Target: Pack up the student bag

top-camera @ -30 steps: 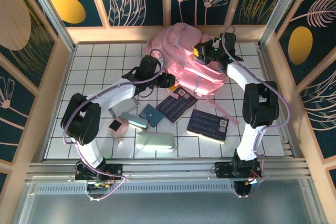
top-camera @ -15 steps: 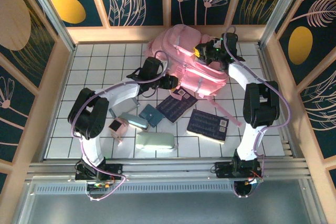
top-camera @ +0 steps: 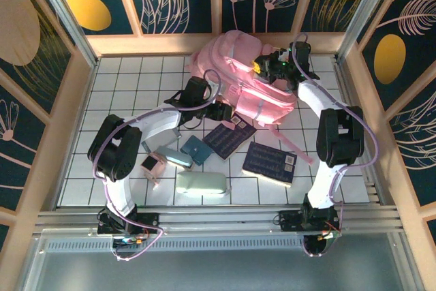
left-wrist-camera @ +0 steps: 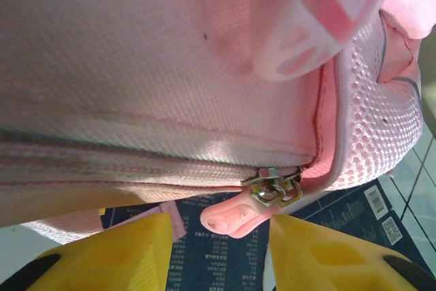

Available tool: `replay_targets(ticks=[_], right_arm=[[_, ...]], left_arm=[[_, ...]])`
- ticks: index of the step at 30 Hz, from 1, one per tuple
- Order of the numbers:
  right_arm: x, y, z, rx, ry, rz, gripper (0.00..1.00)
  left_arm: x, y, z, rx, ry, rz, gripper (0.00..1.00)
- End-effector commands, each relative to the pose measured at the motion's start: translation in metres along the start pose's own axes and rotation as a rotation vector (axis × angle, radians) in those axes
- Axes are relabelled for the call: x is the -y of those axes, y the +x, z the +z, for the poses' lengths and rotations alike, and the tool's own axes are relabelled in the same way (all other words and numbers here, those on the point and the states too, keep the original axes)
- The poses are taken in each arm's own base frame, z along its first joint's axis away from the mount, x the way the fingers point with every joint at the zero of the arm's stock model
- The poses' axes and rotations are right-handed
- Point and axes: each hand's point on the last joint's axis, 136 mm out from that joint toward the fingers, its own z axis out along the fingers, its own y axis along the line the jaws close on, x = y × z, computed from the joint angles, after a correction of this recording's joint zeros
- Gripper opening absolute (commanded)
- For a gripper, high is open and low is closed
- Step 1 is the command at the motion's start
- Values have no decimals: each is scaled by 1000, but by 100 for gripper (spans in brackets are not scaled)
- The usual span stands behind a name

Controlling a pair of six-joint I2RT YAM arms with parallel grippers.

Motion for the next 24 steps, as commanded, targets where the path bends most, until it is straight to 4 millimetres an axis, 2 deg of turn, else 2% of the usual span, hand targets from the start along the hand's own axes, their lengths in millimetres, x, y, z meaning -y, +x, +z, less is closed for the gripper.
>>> replay_targets(ticks=[1, 4, 12, 18, 24], right_arm=[[-89, 20, -34, -18, -195, -169, 0], [-90, 21, -36, -17, -196, -171, 0], [-86, 23, -33, -25, -190, -164, 0], [-86, 23, -32, -29, -192, -156, 0], [-90, 27, -31, -37, -200, -156, 0]], left_arm=[[9, -9, -7, 40, 35, 38, 48], [11, -9, -3, 41, 55, 27, 50], [19, -25, 0, 69, 94, 22, 47], [24, -15, 4, 47, 122, 34, 46], [23, -8, 15, 27, 120, 33, 30]])
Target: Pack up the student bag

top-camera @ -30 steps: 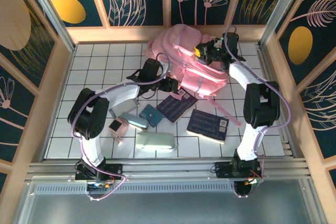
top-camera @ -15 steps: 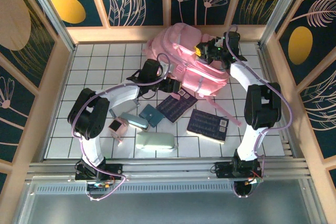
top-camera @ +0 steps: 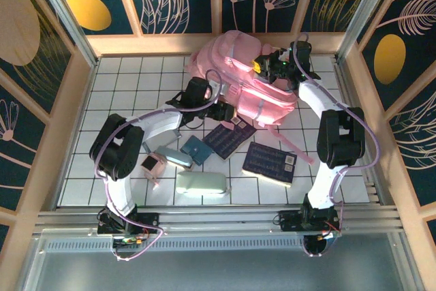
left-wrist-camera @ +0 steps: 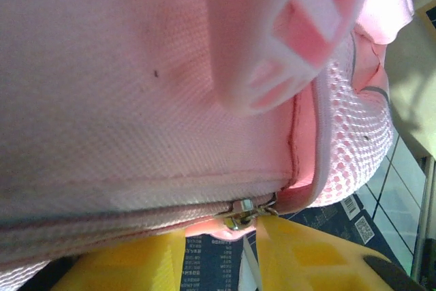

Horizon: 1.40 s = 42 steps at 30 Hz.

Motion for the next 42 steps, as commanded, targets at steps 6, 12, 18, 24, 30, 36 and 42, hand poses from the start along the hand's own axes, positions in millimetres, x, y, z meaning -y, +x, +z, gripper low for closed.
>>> replay_targets(ticks=[6, 12, 18, 24, 30, 36, 42], right_arm=[[-88, 28, -29, -35, -200, -181, 0], [-88, 31, -30, -39, -199, -185, 0], [-85, 29, -32, -31, -184, -195, 0], [-74, 21, -34, 12, -122, -245, 0], [-67, 15, -38, 44, -91, -266, 0], [-69, 15, -37, 42, -98, -263, 0], [-70, 15, -37, 38, -103, -257, 0]], left_arm=[[10, -16, 7, 40, 25, 39, 44], [4, -24, 9, 65, -9, 42, 29], [1, -28, 3, 90, -50, 52, 10], [-5, -22, -7, 92, -97, 55, 4], [-10, -18, -15, 96, -129, 58, 0], [-5, -8, -16, 68, -93, 66, 32], [-3, -3, -16, 55, -77, 75, 48]])
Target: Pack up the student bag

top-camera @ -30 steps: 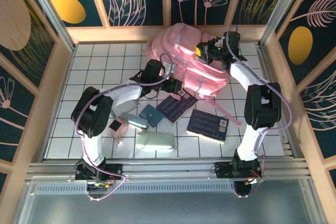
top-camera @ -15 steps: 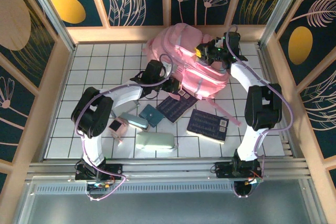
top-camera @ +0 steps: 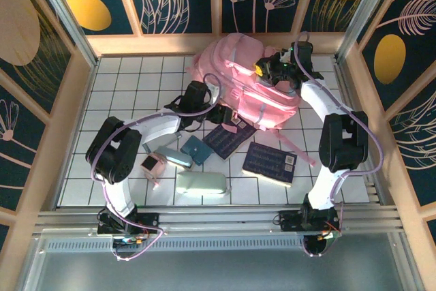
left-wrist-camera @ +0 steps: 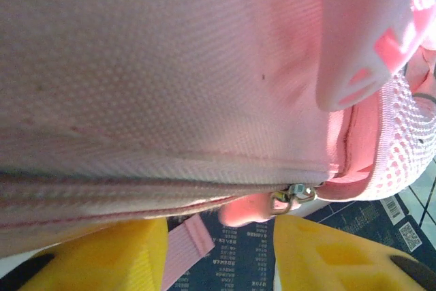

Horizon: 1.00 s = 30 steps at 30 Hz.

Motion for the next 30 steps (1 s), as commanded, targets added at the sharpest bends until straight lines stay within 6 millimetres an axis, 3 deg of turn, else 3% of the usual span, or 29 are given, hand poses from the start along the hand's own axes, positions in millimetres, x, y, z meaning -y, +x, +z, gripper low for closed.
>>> replay_targets(ticks=[1, 9, 13, 23, 30], right_arm=[[-75, 3, -30, 33, -179, -176, 0], [-77, 5, -29, 23, -188, -167, 0], [-80, 6, -29, 18, -198, -166, 0], [-81, 6, -30, 15, -196, -167, 0], [-85, 10, -33, 13, -205, -173, 0]], left_arm=[[9, -8, -7, 22, 32, 32, 49], [8, -11, -4, 29, 13, 54, 51], [8, -8, 2, 16, 14, 71, 46], [33, -3, -10, 34, 131, 130, 38], [31, 1, -6, 27, 135, 147, 46]])
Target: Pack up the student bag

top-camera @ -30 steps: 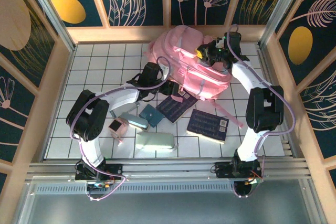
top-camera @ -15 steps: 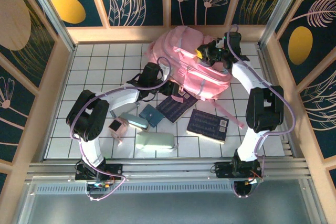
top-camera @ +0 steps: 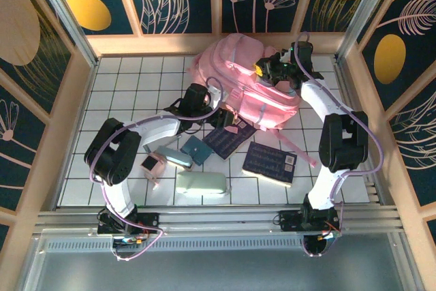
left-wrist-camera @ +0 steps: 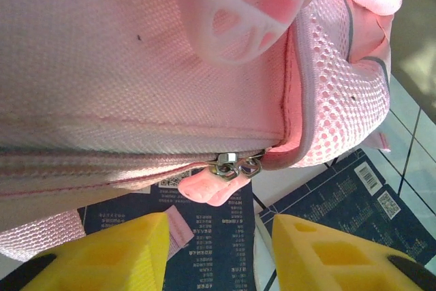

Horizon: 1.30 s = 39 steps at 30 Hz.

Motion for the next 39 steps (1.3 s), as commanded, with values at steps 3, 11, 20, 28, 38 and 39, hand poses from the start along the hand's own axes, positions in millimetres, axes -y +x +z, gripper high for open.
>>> replay_targets(ticks=[3, 11, 20, 28, 38, 39], right_arm=[[-87, 11, -34, 15, -209, -181, 0], [-88, 15, -33, 0, -215, -170, 0], [-94, 19, -34, -14, -235, -163, 0], [-102, 27, -35, -28, -256, -166, 0], [-100, 27, -37, -15, -235, -195, 0], [-98, 26, -37, -9, -226, -205, 0]], left_arm=[[7, -12, 4, 33, 31, 57, 49], [6, -25, 16, 43, 43, 42, 52], [-4, -15, 25, 22, 26, 3, 51], [-22, -19, 29, 28, -69, -14, 40], [-26, -30, 19, 50, -131, 17, 19], [-26, -31, 17, 52, -139, 22, 18]])
